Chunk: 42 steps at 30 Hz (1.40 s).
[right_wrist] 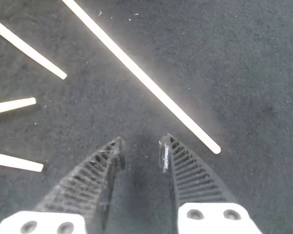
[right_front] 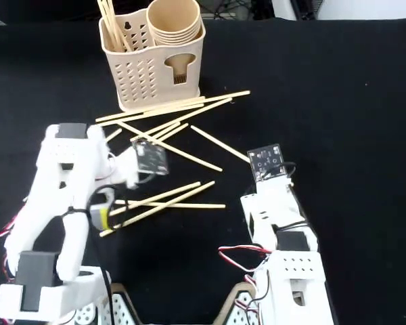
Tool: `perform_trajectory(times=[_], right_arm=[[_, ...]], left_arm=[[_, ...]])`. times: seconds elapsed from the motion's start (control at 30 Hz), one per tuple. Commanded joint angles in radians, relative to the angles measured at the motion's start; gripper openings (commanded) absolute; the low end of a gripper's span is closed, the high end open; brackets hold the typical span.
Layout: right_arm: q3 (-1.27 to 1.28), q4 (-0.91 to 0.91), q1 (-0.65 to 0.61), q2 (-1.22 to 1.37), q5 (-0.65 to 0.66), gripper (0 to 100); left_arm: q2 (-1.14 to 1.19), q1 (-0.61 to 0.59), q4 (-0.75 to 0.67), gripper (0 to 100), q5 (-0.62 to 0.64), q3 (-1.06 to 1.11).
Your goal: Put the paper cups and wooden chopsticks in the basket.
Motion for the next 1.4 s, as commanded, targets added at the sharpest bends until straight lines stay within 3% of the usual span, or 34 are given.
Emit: perform_trajectory(times=[0.0, 0.23, 0.57, 1.1, 1.37], right_arm=[[-0.004, -0.020, -0.008, -0.012, 0.002, 14.1], [-0.004, -0.021, -0.008, -0.012, 0.002, 14.1], [-0.004, -0.021, -0.008, -0.012, 0.002, 14.1], [-0.004, -0.021, -0.008, -0.012, 0.002, 14.1], [-0.004, -0.021, -0.008, -0.012, 0.002, 14.1]], left_arm=[[-0.026, 0.104, 0.000, 22, 0.057, -0.015], [-0.032, 0.179, -0.319, 27, 0.255, 0.171], [-0.023, 0.134, -0.701, 27, 0.270, 0.297], [0.063, 0.130, -0.733, 27, 0.141, 0.286], [0.141, 0.131, -0.732, 24, 0.141, 0.262]])
